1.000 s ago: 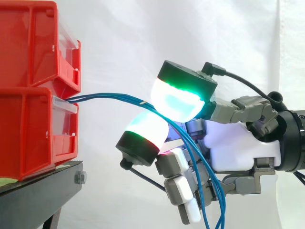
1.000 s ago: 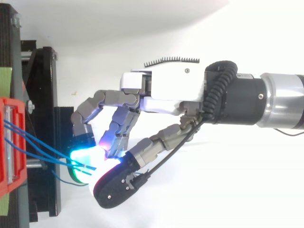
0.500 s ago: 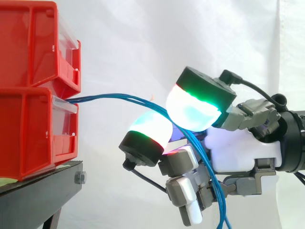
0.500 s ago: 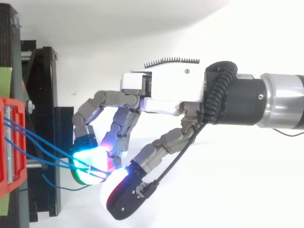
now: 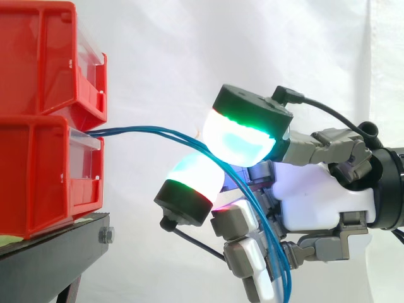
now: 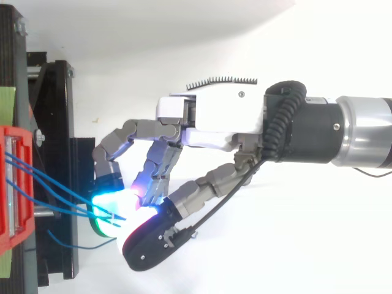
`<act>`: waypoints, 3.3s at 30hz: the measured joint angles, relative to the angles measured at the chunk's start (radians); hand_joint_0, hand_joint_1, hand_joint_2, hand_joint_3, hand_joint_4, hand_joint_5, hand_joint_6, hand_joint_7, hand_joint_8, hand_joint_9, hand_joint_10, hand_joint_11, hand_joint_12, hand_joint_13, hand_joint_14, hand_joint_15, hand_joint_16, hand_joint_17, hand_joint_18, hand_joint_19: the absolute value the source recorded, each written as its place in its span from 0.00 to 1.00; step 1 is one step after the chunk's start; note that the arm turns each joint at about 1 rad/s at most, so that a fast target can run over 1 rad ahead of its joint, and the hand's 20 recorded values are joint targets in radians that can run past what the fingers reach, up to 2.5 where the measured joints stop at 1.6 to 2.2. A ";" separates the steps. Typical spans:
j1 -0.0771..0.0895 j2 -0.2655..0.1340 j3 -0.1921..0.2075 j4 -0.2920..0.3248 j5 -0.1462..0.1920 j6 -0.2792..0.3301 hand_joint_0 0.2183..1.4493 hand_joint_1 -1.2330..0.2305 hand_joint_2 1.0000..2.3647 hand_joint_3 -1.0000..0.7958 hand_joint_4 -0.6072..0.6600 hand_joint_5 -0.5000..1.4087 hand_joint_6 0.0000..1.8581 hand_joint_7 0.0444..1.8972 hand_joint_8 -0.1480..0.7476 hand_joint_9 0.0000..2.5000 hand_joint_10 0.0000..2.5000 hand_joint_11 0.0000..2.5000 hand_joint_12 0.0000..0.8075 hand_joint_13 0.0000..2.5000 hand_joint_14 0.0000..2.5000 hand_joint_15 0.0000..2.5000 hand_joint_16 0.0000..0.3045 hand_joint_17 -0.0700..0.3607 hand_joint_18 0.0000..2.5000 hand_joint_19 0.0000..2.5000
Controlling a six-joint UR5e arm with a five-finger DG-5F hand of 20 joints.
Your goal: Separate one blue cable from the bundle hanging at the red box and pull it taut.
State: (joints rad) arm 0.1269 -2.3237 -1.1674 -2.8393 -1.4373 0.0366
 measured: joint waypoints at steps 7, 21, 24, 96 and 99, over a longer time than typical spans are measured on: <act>0.001 0.000 0.000 0.000 0.001 -0.001 0.44 0.18 0.01 0.35 0.52 0.16 0.48 0.56 0.50 0.39 0.01 0.34 0.44 0.41 0.01 0.23 0.14 0.38 0.39 0.21; 0.002 0.000 0.000 -0.002 0.000 -0.001 0.24 0.32 0.00 0.28 0.56 0.21 0.46 0.62 0.54 0.45 0.01 0.32 0.46 0.44 0.01 0.23 0.14 0.38 0.42 0.22; 0.002 0.000 0.000 -0.004 0.000 -0.002 0.25 0.38 0.00 0.28 0.57 0.21 0.45 0.61 0.53 0.45 0.01 0.31 0.45 0.44 0.01 0.23 0.13 0.38 0.42 0.22; 0.004 0.000 -0.001 -0.016 0.003 -0.001 0.31 0.54 0.01 0.41 0.54 0.17 0.46 0.58 0.53 0.42 0.01 0.25 0.48 0.44 0.01 0.22 0.16 0.42 0.41 0.25; 0.004 0.000 -0.001 -0.020 0.002 0.000 0.32 0.55 0.01 0.41 0.54 0.17 0.46 0.59 0.53 0.42 0.01 0.27 0.47 0.43 0.01 0.23 0.16 0.41 0.41 0.26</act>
State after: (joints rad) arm 0.1314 -2.3238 -1.1687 -2.8596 -1.4349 0.0362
